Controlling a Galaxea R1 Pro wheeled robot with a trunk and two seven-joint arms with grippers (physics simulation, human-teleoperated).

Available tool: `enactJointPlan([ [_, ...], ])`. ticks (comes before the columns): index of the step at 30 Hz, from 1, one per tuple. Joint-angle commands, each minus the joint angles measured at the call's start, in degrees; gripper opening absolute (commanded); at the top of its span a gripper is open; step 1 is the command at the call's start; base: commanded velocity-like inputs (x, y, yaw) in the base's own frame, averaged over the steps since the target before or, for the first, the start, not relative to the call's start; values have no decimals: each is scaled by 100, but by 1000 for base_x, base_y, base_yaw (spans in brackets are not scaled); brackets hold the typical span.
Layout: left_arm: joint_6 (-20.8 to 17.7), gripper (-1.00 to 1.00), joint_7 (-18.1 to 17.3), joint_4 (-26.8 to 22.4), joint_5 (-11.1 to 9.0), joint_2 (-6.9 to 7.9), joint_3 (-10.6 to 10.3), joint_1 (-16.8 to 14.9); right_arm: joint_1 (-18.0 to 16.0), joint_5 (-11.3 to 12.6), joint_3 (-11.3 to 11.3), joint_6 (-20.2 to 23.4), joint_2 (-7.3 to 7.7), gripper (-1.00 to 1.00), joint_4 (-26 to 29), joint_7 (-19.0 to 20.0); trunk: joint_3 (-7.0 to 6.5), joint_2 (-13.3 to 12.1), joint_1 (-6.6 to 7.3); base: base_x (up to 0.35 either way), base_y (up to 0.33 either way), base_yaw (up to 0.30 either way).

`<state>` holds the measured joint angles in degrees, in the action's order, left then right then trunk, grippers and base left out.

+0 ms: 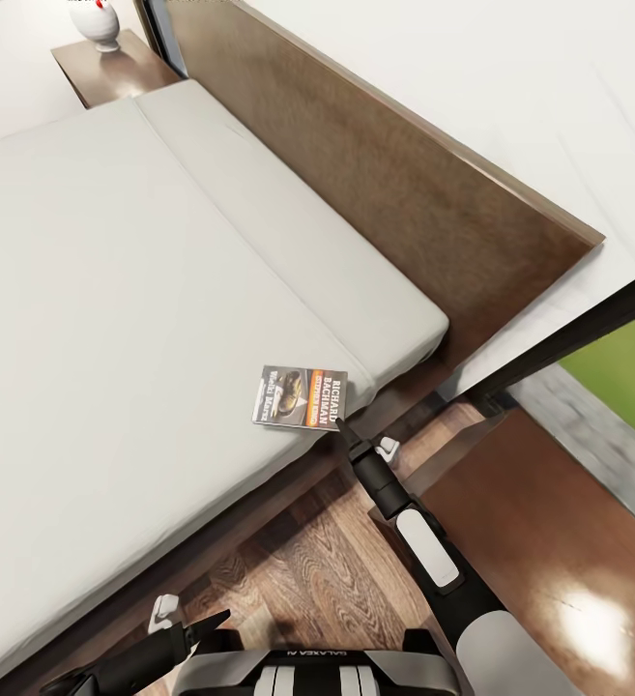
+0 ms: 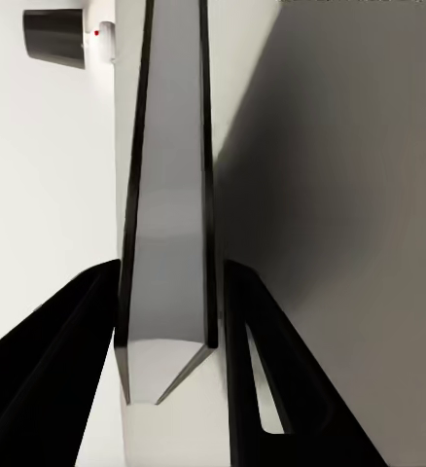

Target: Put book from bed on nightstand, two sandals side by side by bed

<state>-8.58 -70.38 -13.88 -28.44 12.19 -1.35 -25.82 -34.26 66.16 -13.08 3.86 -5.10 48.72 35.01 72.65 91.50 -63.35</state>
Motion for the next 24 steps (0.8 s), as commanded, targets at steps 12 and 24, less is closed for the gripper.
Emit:
enactJointPlan([
  [12,-65,100,-20,-1,-30,2,-15,1,-2,64,-2,44,0,-100,15,14,-214,-481,264,0,0,0],
  [24,-65,100,-27,-1,-30,2,-15,0,-3,64,-9,59,0,-100,8,23,-429,-963,528,0,0,0],
])
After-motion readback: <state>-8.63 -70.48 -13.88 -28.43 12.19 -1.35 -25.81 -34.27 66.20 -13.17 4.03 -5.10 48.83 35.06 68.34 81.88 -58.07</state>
